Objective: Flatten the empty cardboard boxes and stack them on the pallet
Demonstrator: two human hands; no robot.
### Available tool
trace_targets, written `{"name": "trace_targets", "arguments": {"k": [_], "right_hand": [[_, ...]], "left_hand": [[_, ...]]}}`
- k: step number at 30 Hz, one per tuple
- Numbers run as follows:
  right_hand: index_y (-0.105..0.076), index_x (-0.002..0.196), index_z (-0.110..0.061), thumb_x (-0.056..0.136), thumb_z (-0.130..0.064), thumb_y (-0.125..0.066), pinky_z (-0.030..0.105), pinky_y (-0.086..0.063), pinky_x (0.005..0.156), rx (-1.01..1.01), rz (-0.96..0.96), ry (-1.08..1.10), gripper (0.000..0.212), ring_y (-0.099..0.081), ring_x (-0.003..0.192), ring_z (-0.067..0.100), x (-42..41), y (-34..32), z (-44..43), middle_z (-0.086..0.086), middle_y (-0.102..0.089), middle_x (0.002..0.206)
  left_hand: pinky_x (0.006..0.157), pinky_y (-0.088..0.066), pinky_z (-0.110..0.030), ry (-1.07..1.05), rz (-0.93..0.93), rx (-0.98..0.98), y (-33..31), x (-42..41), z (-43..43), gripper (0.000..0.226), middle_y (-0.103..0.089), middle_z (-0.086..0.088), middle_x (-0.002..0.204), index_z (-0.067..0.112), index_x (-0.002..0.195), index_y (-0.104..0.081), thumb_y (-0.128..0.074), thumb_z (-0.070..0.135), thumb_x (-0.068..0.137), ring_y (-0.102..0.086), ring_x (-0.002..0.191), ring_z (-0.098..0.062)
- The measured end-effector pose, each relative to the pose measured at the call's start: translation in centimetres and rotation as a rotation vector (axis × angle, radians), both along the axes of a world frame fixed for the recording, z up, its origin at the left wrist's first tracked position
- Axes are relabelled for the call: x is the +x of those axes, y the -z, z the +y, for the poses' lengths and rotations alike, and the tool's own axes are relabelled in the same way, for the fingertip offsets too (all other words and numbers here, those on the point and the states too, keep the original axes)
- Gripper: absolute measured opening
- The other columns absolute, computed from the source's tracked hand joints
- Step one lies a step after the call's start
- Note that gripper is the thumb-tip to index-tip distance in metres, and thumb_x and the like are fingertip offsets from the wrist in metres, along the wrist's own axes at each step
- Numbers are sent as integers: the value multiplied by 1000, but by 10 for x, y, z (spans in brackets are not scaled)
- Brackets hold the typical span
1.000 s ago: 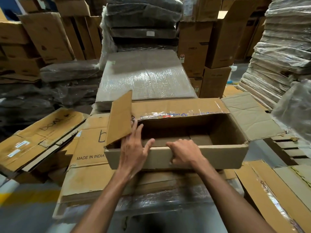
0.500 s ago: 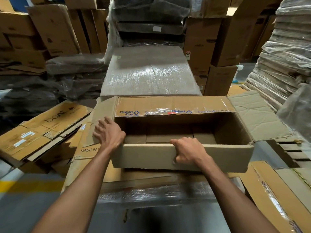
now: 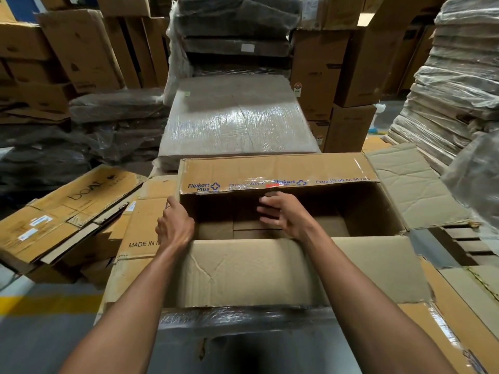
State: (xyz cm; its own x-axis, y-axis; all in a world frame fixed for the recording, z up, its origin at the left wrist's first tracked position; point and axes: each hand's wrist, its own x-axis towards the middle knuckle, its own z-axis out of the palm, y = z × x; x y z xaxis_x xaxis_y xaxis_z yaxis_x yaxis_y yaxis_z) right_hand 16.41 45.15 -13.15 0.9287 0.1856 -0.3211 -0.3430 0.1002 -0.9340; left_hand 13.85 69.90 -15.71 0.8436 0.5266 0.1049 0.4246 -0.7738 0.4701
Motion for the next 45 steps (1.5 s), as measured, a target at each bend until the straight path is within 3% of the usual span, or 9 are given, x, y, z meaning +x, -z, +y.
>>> {"name": "trace_targets", "arguments": {"k": [3,8,12,19,31,34,37,41,45], "right_hand": [[-58,120,-8,95,1,-61,50,-54,100,83,-154,177,27,-61,124,37,6,-6,16,10,-64,113],[-32,157,-9,93,-20,-70,37,-36,117,-667,-628,178,75,-43,143,31,34,-26,22,17,-47,153],[-21,162,-21,92,-26,-65,61,-24,120,-1194,-809,84,82,-19,154,29,72,-29,14,3,-26,167],[-36,151,-20,96,-19,-56,57,-25,114,-1595,-845,-36,59,-35,144,29,115,-19,3,3,-44,154],[-43,143,-28,97,-2,-42,54,-21,113,-1606,-853,-12,53,-48,128,31,146,4,-4,5,-55,135],[-34,152,-27,95,-2,-50,55,-13,120,-1527,-770,-135,65,-32,146,27,149,-5,-6,2,-43,154],[-27,158,-24,94,-11,-62,59,-4,123,-1432,-733,-203,74,-17,155,23,140,-15,-10,0,-25,167],[-41,152,-19,88,-8,-57,61,-13,122,-1175,-794,61,68,-42,142,24,94,-11,-12,6,-48,153],[-57,140,-21,89,-10,-60,55,-41,112,-1010,-782,148,52,-64,115,21,37,6,-35,5,-66,134]], "left_hand": [[72,-45,-43,0,-16,-6,8,-6,3,37,-65,-23,114,8,135,-38,-50,8,100,-64,101,-41],[92,-46,-49,-51,-48,-15,13,-11,1,61,-63,-27,116,4,131,-49,-8,44,108,-61,109,-43],[75,-59,-49,-33,-63,2,10,-20,-2,35,-64,-16,100,10,138,-33,-40,15,104,-66,85,-34],[65,-58,-46,15,-106,72,21,-21,0,39,-57,-6,82,11,137,-33,-48,13,101,-64,72,-31],[59,-48,-36,20,-99,122,21,-11,-2,43,-59,-6,89,12,139,-32,-52,13,100,-60,72,-22],[84,-53,-42,19,-120,85,22,-3,-1,61,-59,-17,129,7,151,-27,-55,14,97,-62,108,-31],[117,-35,-51,28,-160,57,20,3,1,68,-40,-17,156,7,155,-28,-56,18,94,-38,143,-34],[107,-35,-47,128,-334,40,10,-3,1,55,-52,-9,145,16,142,-48,-65,18,90,-44,133,-29],[94,-42,-41,224,-568,-26,12,-34,11,34,-59,-1,120,22,121,-62,-68,10,90,-53,113,-26]]}}
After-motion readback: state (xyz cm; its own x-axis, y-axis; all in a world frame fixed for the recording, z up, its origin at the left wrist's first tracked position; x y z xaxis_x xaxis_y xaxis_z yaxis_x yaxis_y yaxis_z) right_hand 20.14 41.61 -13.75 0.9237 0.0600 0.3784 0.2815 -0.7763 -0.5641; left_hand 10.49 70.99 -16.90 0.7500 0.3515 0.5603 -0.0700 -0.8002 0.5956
